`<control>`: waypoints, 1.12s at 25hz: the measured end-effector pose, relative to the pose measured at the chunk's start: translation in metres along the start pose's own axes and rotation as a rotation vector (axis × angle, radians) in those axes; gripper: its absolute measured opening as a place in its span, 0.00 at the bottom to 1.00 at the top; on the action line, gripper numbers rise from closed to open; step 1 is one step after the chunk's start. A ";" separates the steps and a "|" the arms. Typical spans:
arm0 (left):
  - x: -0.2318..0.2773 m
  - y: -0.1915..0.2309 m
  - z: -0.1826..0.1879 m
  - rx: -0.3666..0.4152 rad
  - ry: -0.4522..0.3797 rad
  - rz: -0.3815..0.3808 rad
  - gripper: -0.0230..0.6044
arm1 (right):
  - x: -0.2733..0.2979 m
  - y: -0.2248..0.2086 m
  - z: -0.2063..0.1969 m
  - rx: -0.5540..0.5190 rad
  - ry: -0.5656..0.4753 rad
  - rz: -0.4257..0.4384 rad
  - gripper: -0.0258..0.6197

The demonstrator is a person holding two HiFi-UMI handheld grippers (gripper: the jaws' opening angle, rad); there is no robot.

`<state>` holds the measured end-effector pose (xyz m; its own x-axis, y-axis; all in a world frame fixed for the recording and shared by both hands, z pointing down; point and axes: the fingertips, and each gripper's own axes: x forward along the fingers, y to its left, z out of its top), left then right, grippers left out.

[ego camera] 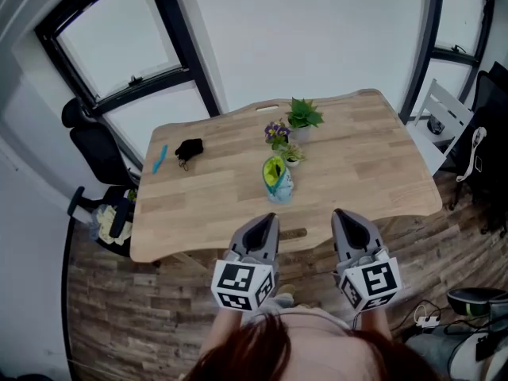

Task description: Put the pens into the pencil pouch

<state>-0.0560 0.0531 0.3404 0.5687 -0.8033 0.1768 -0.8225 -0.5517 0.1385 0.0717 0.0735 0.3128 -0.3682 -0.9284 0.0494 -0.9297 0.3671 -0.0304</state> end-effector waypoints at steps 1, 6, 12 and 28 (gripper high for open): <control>0.002 0.001 0.001 0.001 0.002 -0.005 0.04 | 0.002 -0.001 0.000 -0.001 -0.001 -0.004 0.04; 0.012 0.004 0.001 0.000 0.011 -0.037 0.04 | 0.010 -0.004 -0.001 -0.002 0.008 -0.024 0.04; 0.019 0.009 0.002 -0.001 0.018 -0.059 0.04 | 0.016 -0.004 -0.003 -0.008 0.017 -0.038 0.04; 0.028 0.021 -0.006 -0.032 0.032 -0.079 0.04 | 0.028 -0.004 -0.013 -0.011 0.055 -0.057 0.04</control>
<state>-0.0575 0.0204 0.3538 0.6324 -0.7497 0.1950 -0.7744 -0.6052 0.1844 0.0650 0.0470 0.3272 -0.3141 -0.9435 0.1059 -0.9492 0.3144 -0.0147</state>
